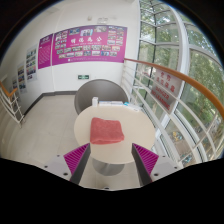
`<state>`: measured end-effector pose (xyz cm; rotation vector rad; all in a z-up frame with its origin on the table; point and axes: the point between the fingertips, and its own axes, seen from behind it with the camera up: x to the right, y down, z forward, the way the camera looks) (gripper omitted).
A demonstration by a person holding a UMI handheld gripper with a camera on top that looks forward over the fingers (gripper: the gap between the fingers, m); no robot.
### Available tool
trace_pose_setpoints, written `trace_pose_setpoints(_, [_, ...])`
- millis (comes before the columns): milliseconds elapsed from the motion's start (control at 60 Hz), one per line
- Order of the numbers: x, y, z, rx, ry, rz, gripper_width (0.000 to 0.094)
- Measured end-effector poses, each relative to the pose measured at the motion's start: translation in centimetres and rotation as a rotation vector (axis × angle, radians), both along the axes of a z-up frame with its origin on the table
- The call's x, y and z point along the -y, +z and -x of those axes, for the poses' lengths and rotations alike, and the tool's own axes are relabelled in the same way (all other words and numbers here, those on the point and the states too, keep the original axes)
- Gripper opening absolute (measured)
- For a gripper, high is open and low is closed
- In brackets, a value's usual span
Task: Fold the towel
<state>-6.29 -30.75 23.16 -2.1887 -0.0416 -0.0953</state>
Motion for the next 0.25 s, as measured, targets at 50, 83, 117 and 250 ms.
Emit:
trace_pose_setpoints(50, [1.3,0.6,0.2,0.009,0.0,-0.012,0.0857])
trace_pose_setpoints(83, [1.9,1.0,0.5,0.013,0.002,-0.018,0.0856])
trace_pose_setpoints(117, [2.3,1.3,0.8,0.012,0.002,-0.023,0.0854])
trace_pose_setpoints(250, [4.1,2.4,1.5,0.002,0.003,-0.043,0.0856])
